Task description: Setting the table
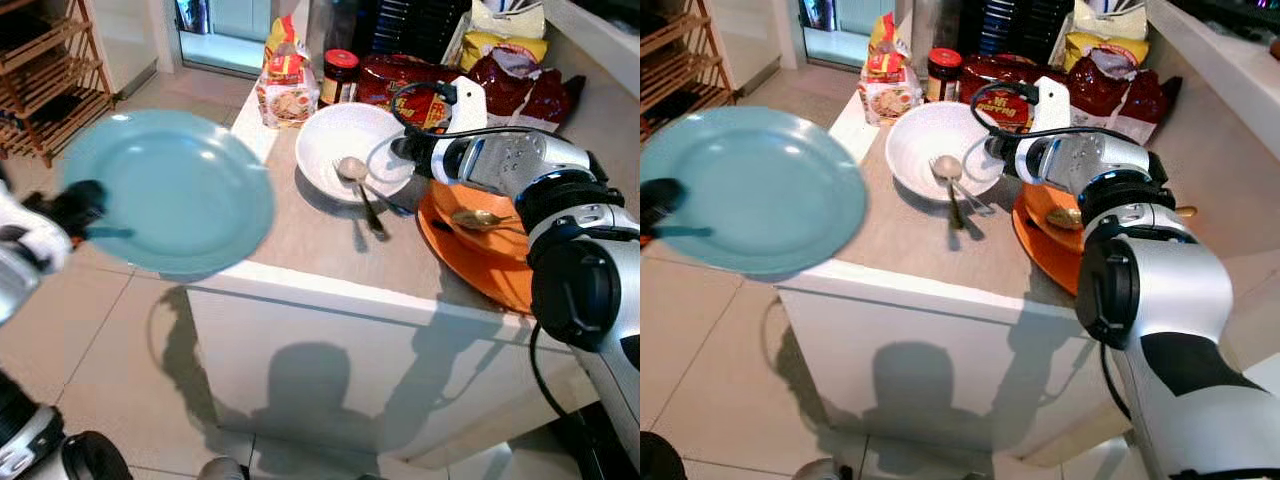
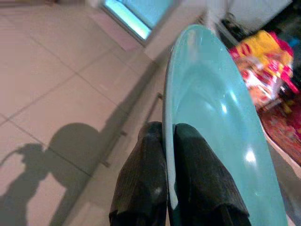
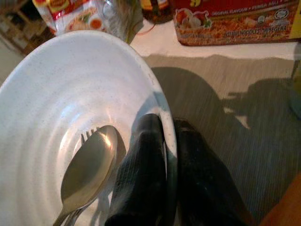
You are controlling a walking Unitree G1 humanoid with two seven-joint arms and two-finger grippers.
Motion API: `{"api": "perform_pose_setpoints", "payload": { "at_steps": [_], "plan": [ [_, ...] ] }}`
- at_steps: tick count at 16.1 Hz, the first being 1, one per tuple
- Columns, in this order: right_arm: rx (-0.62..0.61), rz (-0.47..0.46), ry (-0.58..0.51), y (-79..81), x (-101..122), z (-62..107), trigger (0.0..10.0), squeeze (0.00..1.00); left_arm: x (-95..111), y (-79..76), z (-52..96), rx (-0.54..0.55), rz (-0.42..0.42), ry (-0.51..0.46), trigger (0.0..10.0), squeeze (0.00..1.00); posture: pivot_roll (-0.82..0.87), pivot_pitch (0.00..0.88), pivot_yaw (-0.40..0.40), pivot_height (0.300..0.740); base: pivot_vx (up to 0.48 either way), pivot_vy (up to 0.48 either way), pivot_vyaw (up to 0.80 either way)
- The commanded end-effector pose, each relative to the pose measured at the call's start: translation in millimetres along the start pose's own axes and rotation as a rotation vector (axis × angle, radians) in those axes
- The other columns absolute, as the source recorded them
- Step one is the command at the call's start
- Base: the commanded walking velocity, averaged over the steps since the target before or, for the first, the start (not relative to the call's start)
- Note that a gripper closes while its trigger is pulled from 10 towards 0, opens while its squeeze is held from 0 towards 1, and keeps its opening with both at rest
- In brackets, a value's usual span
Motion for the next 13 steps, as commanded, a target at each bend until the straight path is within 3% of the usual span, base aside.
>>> {"api": "perform_pose_setpoints", "payload": {
  "at_steps": [1,5,6,8,9,10,12,13],
  "plan": [
    [0.012,-0.042,-0.055,0.5,10.3,2.8,0.0,0.00,-11.0,11.1,0.8,0.091,-0.013,0.068,0.0,0.13,0.17,0.000,-0.163,0.740,0.000,0.000,0.00],
    [-0.023,0.006,0.001,-5.6,-1.7,0.8,0.0,0.00,-4.2,11.6,2.5,0.092,-0.003,0.061,0.0,0.13,0.16,0.000,-0.152,0.740,0.000,0.000,0.00],
    [-0.032,0.013,0.020,-7.6,-4.1,1.2,10.0,0.00,-3.7,9.6,0.8,0.082,0.001,0.064,0.0,0.13,0.16,0.000,-0.150,0.740,0.000,0.000,0.00],
    [-0.062,0.036,0.040,-13.1,-5.1,3.3,10.0,0.00,-5.5,4.6,-1.7,0.064,0.006,0.073,0.0,0.13,0.15,0.000,-0.140,0.740,0.000,0.000,0.00],
    [-0.083,0.055,0.065,-18.7,-6.7,5.8,10.0,0.51,-6.3,0.6,-3.6,0.051,0.008,0.079,0.0,0.13,0.15,0.000,-0.137,0.740,0.000,0.000,0.00],
    [-0.089,0.072,0.086,-22.0,-8.7,7.4,10.0,0.51,-5.3,-0.6,-4.5,0.045,0.011,0.079,0.0,0.13,0.15,0.000,-0.134,0.740,0.000,0.000,0.00],
    [-0.103,0.073,0.102,-27.5,-12.0,9.1,10.0,0.76,-3.8,-3.0,-7.2,0.035,0.023,0.078,0.0,0.13,0.14,0.000,-0.125,0.740,0.000,0.000,0.00],
    [-0.107,0.073,0.105,-28.7,-12.7,9.4,10.0,0.76,-3.7,-3.7,-7.9,0.033,0.025,0.078,0.0,0.13,0.14,0.000,-0.125,0.740,0.000,0.000,0.00]
  ]
}}
Point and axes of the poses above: a point about 5 cm out from each wrist's last joint towards the gripper, its own z axis pointing back from the gripper into the wrist, its own x axis along the axis of the wrist's last joint, y = z × x, the point moved 2 cm from there along -z, pointing out of the wrist towards the gripper, and after that the axes turned 3 degrees about z, right-handed, at the moved point
